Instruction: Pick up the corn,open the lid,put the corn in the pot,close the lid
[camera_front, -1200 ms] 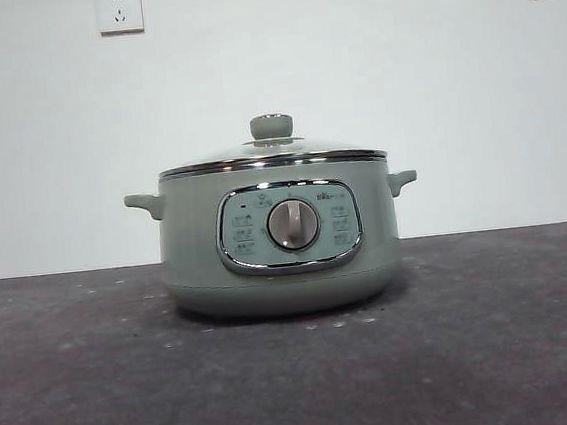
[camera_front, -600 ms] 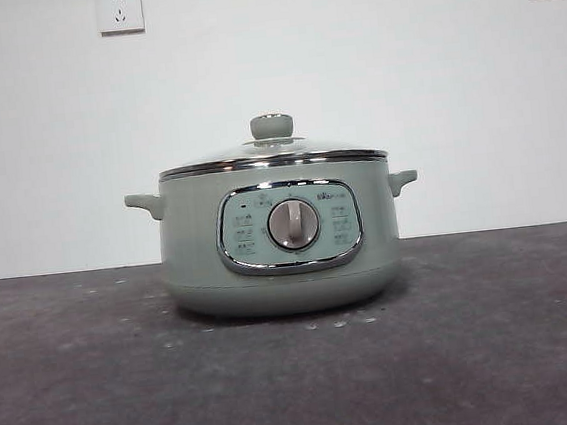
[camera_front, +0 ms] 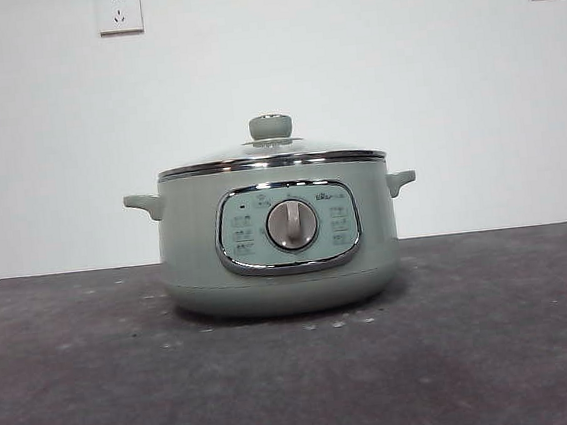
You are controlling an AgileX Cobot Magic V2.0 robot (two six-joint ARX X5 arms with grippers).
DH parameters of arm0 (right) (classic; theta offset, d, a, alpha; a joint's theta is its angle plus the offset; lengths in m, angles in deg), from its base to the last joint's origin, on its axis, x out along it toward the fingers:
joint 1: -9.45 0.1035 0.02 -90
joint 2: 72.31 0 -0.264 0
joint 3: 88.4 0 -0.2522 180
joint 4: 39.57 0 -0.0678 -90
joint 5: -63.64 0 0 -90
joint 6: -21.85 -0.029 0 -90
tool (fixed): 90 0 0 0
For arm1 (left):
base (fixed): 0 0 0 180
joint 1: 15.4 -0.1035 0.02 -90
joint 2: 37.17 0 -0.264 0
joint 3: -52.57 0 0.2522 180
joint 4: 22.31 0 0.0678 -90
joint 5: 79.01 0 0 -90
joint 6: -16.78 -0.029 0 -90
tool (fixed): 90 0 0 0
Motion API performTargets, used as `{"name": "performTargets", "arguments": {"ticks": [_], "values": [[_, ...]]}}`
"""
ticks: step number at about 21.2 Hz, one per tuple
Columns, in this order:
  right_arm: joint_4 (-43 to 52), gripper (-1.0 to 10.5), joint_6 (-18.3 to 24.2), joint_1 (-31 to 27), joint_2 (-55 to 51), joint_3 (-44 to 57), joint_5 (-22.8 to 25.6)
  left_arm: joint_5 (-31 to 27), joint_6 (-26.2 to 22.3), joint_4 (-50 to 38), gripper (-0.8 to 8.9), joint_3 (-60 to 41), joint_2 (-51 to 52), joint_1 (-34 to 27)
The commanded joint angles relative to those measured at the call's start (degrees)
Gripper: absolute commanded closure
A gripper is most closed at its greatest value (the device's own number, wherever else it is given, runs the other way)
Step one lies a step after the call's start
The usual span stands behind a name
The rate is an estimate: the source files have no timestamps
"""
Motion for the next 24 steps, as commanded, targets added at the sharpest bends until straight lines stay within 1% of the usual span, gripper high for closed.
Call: {"name": "performTargets", "arguments": {"ticks": [1, 4, 6, 7, 10, 13, 17, 18, 20, 24], "values": [[14.47, 9.5, 4.2, -8.5, -4.0, 4.0, -2.97, 0.02, 0.55, -0.17, 8.16, -0.57, -0.02, -0.17], [31.56, 9.5, 10.8, -19.19, -10.97, 14.75, -11.34, 0.02, 0.55, -0.2, 8.16, -0.57, -0.02, -0.17], [39.85, 9.5, 15.65, -24.44, -15.41, 23.56, -17.46, 0.02, 0.55, -0.17, 8.16, -0.57, -0.02, -0.17], [42.99, 9.5, 17.92, -26.38, -17.31, 27.98, -20.35, 0.02, 0.55, -0.17, 8.16, -0.57, -0.02, -0.17], [48.65, 9.5, 20.81, -28.85, -20.28, 36.7, -25.27, 0.02, 0.55, -0.17, 8.16, -0.57, -0.02, -0.17], [53.42, 9.5, 21.77, -29.73, -22.49, 44.81, -26.21, 0.02, 0.55, -0.17, 8.16, -0.57, -0.02, -0.17], [57.66, 9.5, 21.38, -29.73, -25.22, 53.37, -26.18, 0.02, 0.55, -0.17, 8.16, -0.57, -0.02, -0.17], [58.38, 9.5, 20.55, -29.73, -26.12, 55.41, -26.18, 0.02, 0.55, -0.17, 8.16, -0.57, -0.02, -0.17], [59.89, 9.5, 19.3, -29.73, -26.36, 57.9, -26.18, 0.02, 0.55, -0.17, 8.16, -0.57, -0.02, -0.17], [59.58, 9.5, 18.32, -29.73, -26.36, 60.83, -26.99, 0.02, 0.55, -0.15, 8.16, -0.57, -0.04, -0.17]]}}
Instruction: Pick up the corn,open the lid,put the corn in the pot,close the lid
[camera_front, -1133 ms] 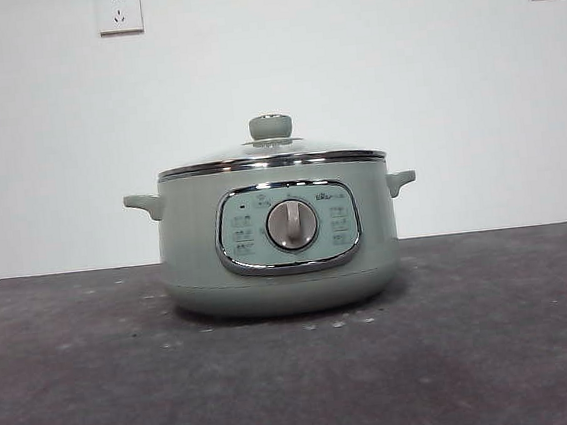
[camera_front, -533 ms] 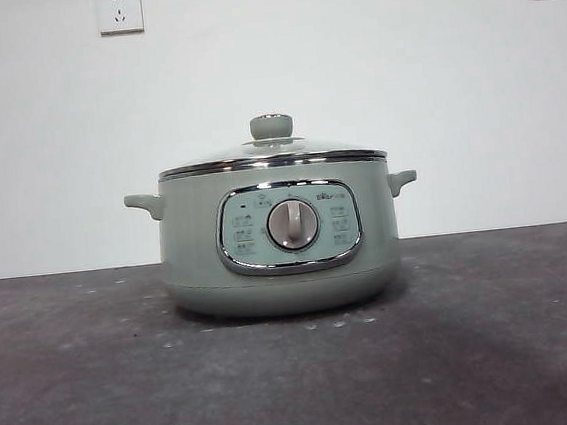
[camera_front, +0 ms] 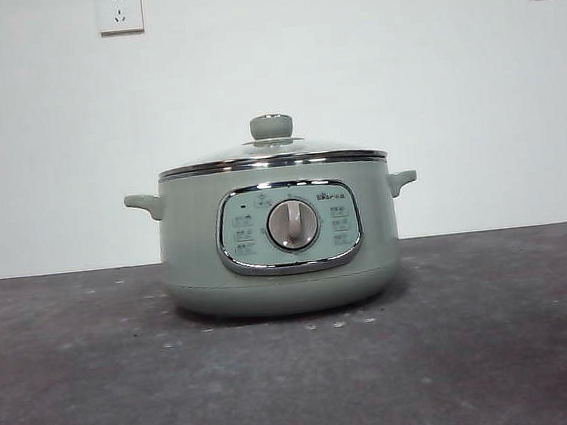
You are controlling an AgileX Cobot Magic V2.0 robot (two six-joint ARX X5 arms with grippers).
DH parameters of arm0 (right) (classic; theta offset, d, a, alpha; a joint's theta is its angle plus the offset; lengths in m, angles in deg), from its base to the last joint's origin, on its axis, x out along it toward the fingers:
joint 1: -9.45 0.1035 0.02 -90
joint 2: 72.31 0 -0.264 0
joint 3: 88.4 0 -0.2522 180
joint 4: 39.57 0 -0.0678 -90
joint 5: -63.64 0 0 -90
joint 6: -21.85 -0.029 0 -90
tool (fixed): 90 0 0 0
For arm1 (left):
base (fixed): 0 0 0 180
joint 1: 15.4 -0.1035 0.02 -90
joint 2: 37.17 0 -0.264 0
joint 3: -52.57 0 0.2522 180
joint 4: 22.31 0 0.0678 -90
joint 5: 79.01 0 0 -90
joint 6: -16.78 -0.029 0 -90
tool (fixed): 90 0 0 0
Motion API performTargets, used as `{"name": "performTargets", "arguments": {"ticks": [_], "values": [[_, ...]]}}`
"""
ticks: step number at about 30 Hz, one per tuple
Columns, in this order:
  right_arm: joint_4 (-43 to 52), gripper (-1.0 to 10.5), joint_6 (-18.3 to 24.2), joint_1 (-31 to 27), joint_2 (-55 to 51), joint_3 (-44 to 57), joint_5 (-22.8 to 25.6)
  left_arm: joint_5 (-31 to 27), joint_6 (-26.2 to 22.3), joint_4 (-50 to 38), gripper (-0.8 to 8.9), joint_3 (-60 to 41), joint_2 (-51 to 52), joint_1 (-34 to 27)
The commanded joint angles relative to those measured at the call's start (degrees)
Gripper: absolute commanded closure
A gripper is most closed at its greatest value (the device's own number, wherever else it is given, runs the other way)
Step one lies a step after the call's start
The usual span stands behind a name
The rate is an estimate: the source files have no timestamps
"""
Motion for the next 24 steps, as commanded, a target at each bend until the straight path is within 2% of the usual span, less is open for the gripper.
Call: {"name": "performTargets", "arguments": {"ticks": [1, 24], "values": [[0.13, 9.5, -1.18, -0.07, -0.22, 1.05, -0.72, 0.02, 0.55, -0.2, 8.16, -0.57, -0.15, -0.17], [0.35, 9.5, -0.61, 0.02, -0.15, 1.05, -0.48, 0.02, 0.55, -0.2, 8.16, -0.57, -0.39, -0.17]]}}
